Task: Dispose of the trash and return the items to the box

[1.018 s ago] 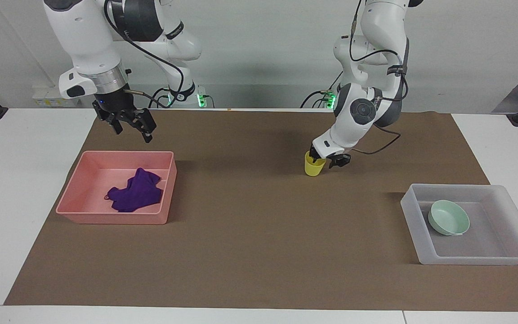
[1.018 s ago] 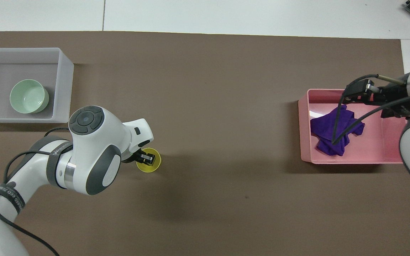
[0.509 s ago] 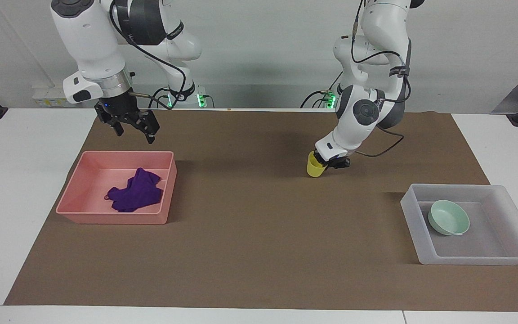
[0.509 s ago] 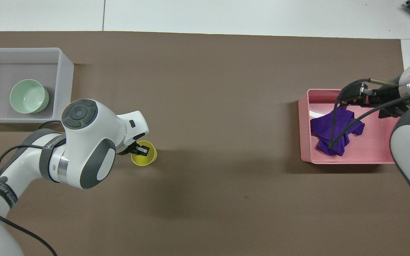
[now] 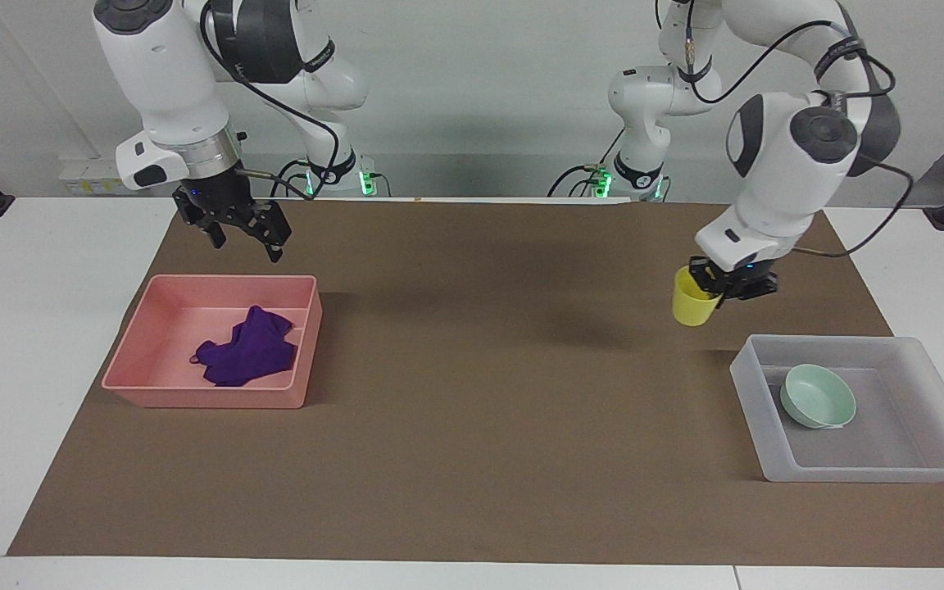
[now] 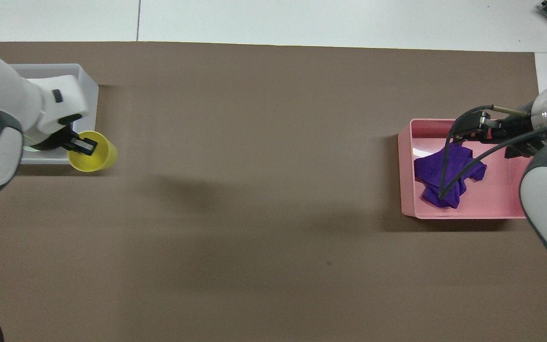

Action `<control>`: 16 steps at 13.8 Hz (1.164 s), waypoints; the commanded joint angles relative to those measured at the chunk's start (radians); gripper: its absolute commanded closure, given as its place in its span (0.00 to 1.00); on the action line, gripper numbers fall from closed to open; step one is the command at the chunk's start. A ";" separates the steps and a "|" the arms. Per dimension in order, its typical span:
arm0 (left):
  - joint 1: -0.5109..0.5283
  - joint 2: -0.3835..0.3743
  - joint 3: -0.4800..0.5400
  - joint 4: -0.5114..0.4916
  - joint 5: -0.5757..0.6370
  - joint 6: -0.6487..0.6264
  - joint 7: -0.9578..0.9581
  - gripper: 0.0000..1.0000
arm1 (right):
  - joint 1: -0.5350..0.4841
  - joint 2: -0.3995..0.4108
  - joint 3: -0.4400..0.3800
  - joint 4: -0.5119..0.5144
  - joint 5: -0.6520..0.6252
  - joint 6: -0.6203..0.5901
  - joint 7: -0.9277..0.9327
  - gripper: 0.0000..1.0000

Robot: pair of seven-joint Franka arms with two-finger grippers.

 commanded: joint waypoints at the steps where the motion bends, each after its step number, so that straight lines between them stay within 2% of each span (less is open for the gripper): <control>1: 0.073 0.117 -0.003 0.121 0.145 -0.008 0.100 1.00 | -0.006 -0.004 0.007 -0.008 -0.011 -0.001 -0.019 0.00; 3: 0.155 0.201 -0.005 0.217 0.155 0.018 0.206 1.00 | -0.004 -0.004 0.007 -0.008 -0.008 0.001 -0.019 0.00; 6: 0.227 0.295 -0.005 0.205 0.151 0.171 0.269 1.00 | -0.004 -0.004 0.007 -0.010 -0.005 0.002 -0.019 0.00; 8: 0.256 0.339 -0.005 0.190 0.145 0.202 0.284 1.00 | -0.004 -0.005 0.007 -0.014 -0.005 0.001 -0.019 0.00; 11: 0.285 0.359 -0.005 0.139 0.060 0.218 0.283 1.00 | -0.004 -0.011 0.007 -0.025 -0.005 0.002 -0.022 0.00; 14: 0.288 0.370 -0.005 0.136 0.017 0.215 0.281 1.00 | -0.004 -0.013 0.007 -0.027 -0.005 0.004 -0.021 0.00; 15: 0.287 0.370 -0.005 0.137 0.012 0.210 0.280 0.91 | -0.004 -0.013 0.007 -0.027 -0.005 0.004 -0.021 0.00; 16: 0.285 0.370 -0.005 0.145 0.010 0.209 0.277 0.01 | -0.004 -0.013 0.007 -0.027 -0.005 0.002 -0.021 0.00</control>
